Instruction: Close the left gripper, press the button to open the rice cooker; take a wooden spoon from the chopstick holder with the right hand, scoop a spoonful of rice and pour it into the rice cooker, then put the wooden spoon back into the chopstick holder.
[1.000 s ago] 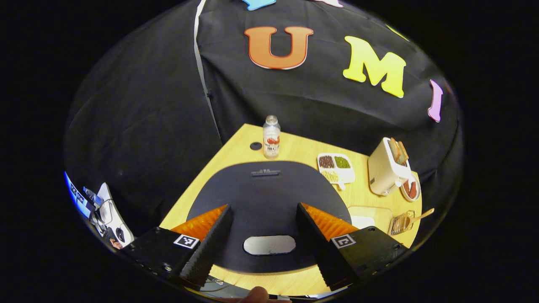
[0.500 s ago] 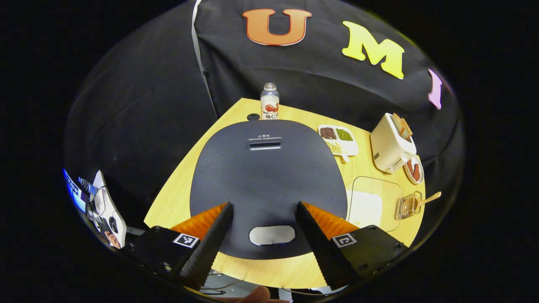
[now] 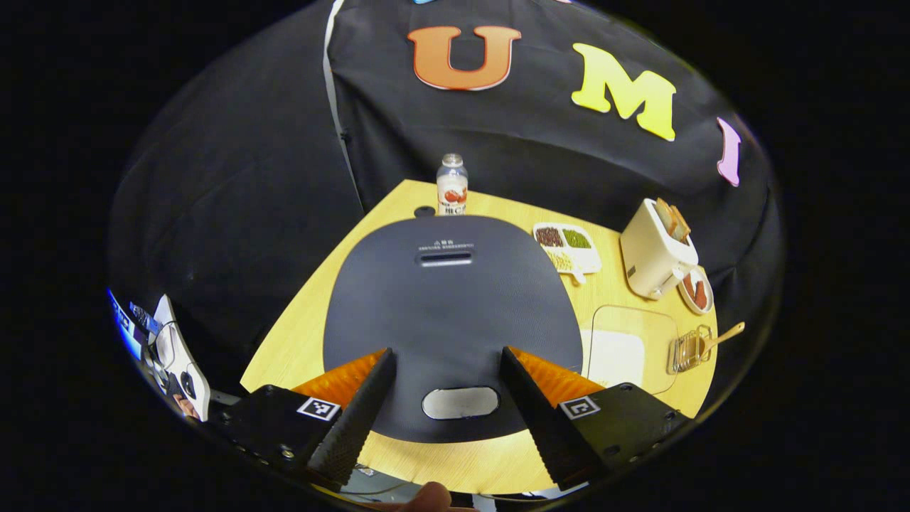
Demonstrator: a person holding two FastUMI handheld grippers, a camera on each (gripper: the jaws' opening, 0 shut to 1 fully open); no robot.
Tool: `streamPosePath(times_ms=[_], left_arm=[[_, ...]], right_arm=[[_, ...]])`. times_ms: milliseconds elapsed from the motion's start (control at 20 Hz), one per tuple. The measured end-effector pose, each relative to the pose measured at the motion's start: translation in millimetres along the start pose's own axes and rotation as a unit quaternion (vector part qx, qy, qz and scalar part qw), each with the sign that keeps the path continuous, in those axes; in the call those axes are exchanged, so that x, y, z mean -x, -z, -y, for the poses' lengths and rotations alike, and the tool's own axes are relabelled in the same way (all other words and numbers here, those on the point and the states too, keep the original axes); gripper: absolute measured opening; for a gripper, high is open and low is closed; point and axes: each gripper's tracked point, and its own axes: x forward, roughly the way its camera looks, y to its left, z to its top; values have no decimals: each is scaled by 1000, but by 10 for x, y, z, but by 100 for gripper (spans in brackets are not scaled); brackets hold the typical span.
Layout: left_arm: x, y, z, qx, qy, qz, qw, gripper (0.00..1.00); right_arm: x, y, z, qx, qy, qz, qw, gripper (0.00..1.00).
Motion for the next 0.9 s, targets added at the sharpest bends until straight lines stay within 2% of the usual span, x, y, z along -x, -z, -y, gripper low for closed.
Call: streamPosePath(times_ms=[100,150,250,300,400,450,500,600,650,750,800,900], left_arm=[[270,-320,-24,-9,-4,88,996,96],[442,-473,-30,-20,-8,136,990,95],[850,-802,12,-44,-6,231,972,95],[1069,-904,87,-56,-2,279,959,95],[1621,-962,186,-70,2,344,936,95],[1849,-917,212,-72,11,360,930,95],[2035,-853,273,-72,26,368,927,100],[2350,-778,344,-71,47,383,920,91],[2440,-734,353,-70,54,384,919,96],[2620,-684,386,-64,65,394,915,95],[2634,-697,356,-64,64,400,912,100],[2689,-651,360,-62,67,398,913,95]], right_arm=[[26,-218,55,2,20,41,999,100],[50,-340,74,3,30,64,997,100],[120,-598,80,-2,46,110,993,100],[165,-718,75,-3,52,128,990,100],[158,-852,72,4,56,150,987,100],[213,-935,70,9,59,161,985,100],[299,-1023,62,8,63,178,982,100],[402,-1107,36,12,67,198,978,100],[431,-1104,25,15,69,199,977,100],[508,-1105,-13,16,68,206,976,100],[519,-1087,-5,17,70,204,976,100],[545,-1045,9,12,71,200,977,100]])
